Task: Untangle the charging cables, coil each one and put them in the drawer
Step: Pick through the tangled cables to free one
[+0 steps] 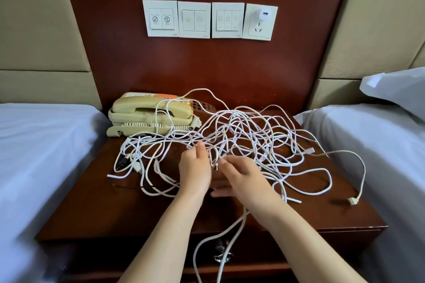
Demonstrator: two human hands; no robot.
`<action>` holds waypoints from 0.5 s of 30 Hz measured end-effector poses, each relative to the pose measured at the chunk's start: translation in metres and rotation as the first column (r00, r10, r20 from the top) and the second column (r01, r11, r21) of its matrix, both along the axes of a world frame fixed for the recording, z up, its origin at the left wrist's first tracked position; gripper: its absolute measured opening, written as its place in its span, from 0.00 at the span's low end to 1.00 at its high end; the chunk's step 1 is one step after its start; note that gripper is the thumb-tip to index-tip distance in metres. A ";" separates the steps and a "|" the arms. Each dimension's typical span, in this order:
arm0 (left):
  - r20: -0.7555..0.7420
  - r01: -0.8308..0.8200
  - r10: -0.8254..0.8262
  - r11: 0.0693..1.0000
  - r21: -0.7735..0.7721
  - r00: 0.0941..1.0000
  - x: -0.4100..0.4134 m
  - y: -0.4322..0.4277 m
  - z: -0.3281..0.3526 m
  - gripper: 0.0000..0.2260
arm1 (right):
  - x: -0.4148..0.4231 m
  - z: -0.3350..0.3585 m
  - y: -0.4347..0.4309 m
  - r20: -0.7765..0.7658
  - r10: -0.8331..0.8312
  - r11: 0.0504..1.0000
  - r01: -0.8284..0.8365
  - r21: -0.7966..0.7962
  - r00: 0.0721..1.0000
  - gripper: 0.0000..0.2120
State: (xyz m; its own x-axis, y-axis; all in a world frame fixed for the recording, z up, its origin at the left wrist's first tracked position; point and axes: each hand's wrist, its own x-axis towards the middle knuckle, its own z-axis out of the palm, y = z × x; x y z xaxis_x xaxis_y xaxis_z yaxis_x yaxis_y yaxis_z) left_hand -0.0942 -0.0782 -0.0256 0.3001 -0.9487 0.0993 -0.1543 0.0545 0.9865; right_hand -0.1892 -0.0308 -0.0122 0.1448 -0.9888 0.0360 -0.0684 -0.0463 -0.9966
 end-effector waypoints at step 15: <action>-0.324 0.044 -0.021 0.997 0.064 0.946 0.032 -0.001 0.007 0.20 | 0.018 -0.024 -0.064 -0.468 -0.233 0.938 0.069 -0.341 0.853 0.13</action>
